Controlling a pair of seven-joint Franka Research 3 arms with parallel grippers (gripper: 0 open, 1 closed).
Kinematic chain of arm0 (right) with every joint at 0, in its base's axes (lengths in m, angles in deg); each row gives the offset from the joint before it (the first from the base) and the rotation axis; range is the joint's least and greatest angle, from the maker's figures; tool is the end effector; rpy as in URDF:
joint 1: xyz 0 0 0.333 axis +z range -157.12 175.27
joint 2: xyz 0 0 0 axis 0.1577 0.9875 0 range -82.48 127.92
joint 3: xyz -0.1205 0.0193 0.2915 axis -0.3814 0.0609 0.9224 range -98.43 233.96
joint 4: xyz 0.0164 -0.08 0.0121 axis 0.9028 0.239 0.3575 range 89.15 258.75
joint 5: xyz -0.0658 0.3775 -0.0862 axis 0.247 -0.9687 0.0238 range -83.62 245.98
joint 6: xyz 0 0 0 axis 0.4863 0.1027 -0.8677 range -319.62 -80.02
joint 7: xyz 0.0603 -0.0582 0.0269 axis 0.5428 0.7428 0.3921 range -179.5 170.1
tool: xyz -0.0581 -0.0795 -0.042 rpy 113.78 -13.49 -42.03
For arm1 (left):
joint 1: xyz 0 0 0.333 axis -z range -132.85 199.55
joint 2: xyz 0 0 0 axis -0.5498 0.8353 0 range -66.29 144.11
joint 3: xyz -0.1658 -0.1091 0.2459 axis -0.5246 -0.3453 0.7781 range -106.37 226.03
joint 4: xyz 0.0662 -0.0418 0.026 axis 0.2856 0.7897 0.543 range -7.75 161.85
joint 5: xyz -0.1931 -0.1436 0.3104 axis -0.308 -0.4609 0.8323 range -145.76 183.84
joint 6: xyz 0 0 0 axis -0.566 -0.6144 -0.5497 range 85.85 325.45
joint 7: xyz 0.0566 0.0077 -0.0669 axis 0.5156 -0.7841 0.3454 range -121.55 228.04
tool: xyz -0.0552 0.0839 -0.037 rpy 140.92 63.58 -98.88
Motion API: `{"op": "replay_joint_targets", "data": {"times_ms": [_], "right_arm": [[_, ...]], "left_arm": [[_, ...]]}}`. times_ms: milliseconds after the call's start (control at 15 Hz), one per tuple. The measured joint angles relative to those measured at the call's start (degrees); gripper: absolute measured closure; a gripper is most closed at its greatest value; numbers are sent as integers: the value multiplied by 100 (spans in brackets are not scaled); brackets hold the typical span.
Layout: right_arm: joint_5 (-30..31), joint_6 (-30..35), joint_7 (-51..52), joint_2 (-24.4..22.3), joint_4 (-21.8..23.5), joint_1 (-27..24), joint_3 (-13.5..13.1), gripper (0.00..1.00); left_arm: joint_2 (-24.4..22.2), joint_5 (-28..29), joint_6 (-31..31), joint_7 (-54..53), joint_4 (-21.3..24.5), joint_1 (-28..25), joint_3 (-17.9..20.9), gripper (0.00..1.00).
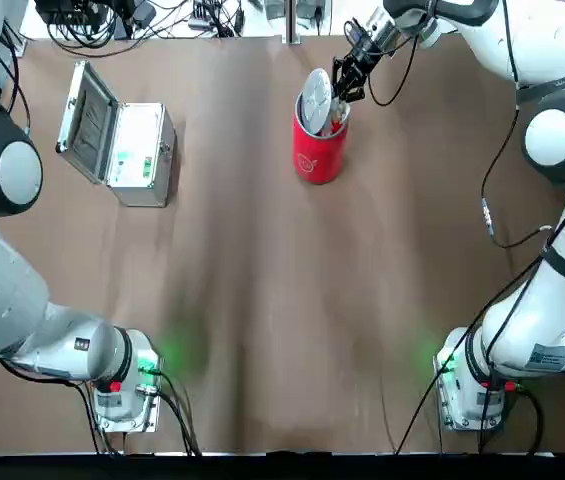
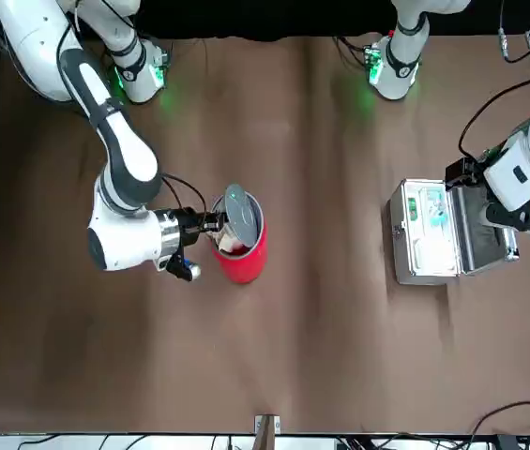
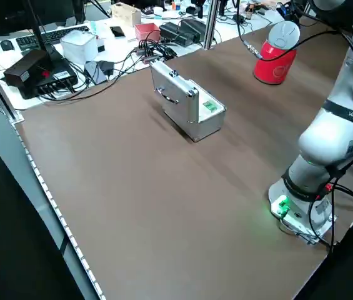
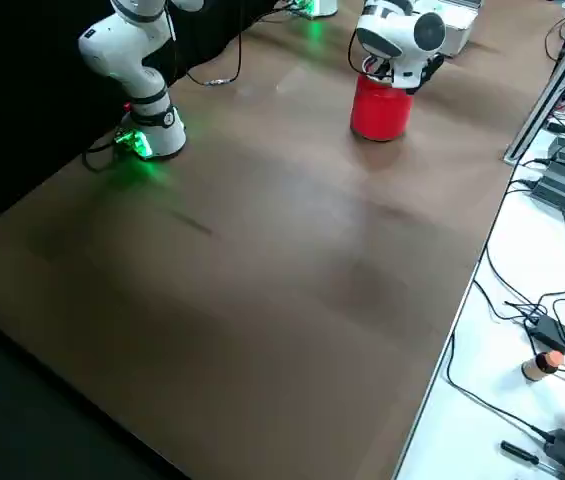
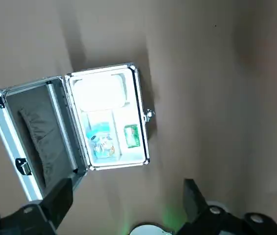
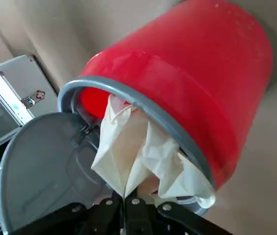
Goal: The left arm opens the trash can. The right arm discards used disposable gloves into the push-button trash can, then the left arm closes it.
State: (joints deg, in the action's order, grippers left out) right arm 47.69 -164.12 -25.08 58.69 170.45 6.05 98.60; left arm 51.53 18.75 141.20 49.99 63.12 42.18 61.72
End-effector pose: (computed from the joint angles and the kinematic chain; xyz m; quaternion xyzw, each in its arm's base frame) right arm 0.6153 0.3014 0.3388 -0.9045 0.0863 0.2471 0.3369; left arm 0.5979 -0.0756 0.5843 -0.9925 0.0888 0.0839 0.0039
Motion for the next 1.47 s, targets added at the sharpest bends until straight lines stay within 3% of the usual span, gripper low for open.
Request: {"op": "replay_joint_targets", "data": {"times_ms": [133, 467, 533, 1000, 1067, 1200, 1267, 1467], "right_arm": [[-7, 0, 0, 0, -6, -14, 0, 86], [-8, 3, 0, 0, -28, -56, 0, 39], [-8, 5, 0, 0, -38, -61, 0, 35], [2, 502, 98, -1, -310, -360, -4, 36], [18, 629, 142, -1, -371, -480, -5, 36], [180, 914, 220, -2, -526, -715, -6, 36], [585, 1224, 245, -6, -774, -862, -4, 36], [1243, 1490, 245, -57, -1003, -1063, -1, 35]], "left_arm": [[0, 0, 0, 0, 1, 0, 0, 0], [0, 0, 0, 0, 5, 0, 0, 0], [0, 0, 0, 0, 5, 0, 0, 0], [0, 0, 1, 0, 18, 41, -16, 2], [0, 0, 2, 3, 20, 61, -24, 7], [0, -3, 8, 89, 20, 148, -41, 26], [0, -6, 12, 348, 20, 229, -148, 45], [3, -150, 19, 1040, 21, 257, -602, 73]]}}
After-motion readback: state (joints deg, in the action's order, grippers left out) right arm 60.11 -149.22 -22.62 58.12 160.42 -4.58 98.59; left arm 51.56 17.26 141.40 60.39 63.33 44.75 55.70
